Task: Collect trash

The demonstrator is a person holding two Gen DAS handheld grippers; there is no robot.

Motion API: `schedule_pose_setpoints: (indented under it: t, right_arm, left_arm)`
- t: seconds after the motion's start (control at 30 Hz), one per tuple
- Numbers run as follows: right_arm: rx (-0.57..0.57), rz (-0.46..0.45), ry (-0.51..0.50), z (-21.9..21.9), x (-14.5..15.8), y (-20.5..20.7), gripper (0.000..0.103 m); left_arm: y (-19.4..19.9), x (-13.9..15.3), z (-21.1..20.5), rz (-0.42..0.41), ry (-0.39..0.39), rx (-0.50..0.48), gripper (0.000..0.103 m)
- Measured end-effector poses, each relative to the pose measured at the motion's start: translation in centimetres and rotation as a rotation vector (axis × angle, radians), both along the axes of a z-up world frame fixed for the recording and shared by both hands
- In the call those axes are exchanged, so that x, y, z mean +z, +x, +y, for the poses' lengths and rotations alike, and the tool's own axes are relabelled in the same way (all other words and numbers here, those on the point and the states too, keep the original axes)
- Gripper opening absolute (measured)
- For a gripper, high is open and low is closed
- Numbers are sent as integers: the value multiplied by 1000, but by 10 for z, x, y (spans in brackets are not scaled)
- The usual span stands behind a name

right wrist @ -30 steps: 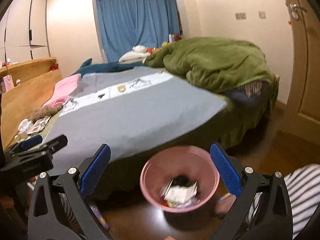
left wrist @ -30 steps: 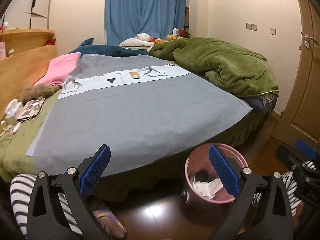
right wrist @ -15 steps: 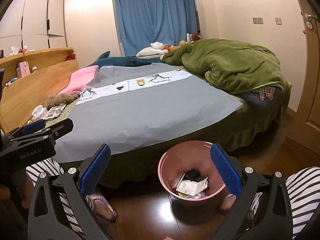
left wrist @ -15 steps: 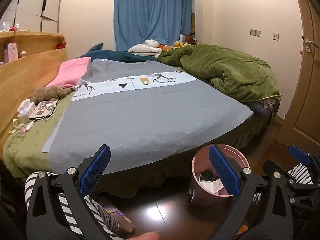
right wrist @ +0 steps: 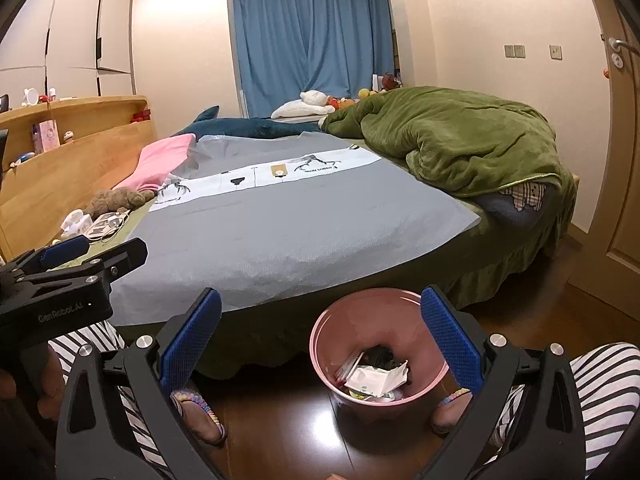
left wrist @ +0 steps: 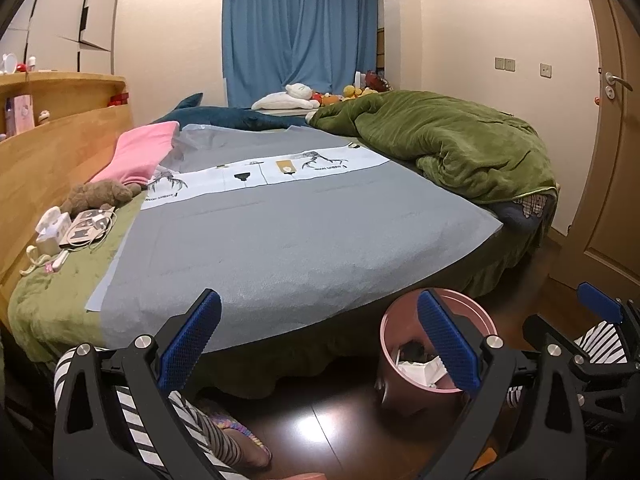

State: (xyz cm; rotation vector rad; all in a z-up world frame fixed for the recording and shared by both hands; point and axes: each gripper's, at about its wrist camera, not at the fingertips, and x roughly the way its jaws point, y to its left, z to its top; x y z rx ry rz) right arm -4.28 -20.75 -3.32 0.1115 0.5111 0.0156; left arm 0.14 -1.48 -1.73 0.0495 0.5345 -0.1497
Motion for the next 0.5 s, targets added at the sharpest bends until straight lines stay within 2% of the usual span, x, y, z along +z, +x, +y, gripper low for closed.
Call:
schedule_pose_setpoints:
  t: [0.5]
  right_arm:
    - [2,0,-7,0,0,0,98]
  left_arm:
    - [-3,3,-1,-23,6,10,95]
